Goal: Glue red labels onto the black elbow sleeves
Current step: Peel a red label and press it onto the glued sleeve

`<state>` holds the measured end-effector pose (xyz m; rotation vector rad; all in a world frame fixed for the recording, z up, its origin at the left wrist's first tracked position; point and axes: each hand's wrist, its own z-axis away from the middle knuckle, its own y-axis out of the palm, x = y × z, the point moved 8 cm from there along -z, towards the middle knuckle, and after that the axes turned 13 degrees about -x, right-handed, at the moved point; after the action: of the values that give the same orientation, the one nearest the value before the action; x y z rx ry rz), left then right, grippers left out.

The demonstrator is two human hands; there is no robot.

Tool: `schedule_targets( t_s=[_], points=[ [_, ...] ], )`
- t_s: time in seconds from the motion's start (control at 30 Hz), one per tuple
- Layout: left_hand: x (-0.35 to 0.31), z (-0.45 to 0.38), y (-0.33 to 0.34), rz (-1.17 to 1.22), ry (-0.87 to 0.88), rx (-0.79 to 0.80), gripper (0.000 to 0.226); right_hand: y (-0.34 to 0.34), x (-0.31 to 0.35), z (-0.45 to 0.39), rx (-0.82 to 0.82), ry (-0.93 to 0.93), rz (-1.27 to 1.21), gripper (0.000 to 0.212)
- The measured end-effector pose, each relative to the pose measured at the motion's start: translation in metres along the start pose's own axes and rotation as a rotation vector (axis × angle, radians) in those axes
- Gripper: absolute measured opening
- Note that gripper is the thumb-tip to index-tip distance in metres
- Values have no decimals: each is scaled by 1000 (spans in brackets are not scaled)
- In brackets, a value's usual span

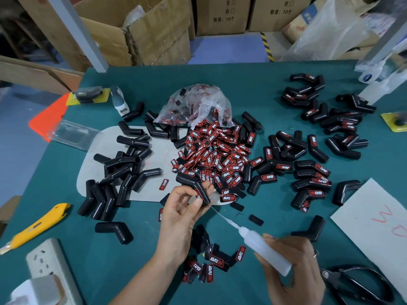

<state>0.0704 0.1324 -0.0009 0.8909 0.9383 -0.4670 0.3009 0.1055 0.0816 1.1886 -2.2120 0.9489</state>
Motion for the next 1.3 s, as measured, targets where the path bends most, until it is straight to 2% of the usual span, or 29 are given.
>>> schedule_targets(
  t_s=[0.1, 0.23, 0.47, 0.77, 0.93, 1.07, 1.3],
  points=[
    [0, 0, 1, 3, 0, 2, 13, 0, 1, -1, -10, -9, 16, 40],
    [0, -1, 1, -6, 11, 9, 12, 0, -1, 2, -5, -41, 51, 22],
    [-1, 0, 1, -21, 21, -6, 15, 0, -4, 6, -26, -84, 9, 11],
    [-4, 0, 0, -39, 30, -23, 10, 1, -7, 9, -23, -127, -10, 21],
    [-2, 1, 1, -29, 28, -13, 16, 1, -4, 8, -17, -138, 12, 19],
    [-4, 1, 2, -22, 40, -6, 8, 2, -3, 8, -19, -129, 15, 11],
    [-5, 1, 3, -42, 63, -1, 9, 3, -5, 11, -17, -143, 35, 15]
  ],
)
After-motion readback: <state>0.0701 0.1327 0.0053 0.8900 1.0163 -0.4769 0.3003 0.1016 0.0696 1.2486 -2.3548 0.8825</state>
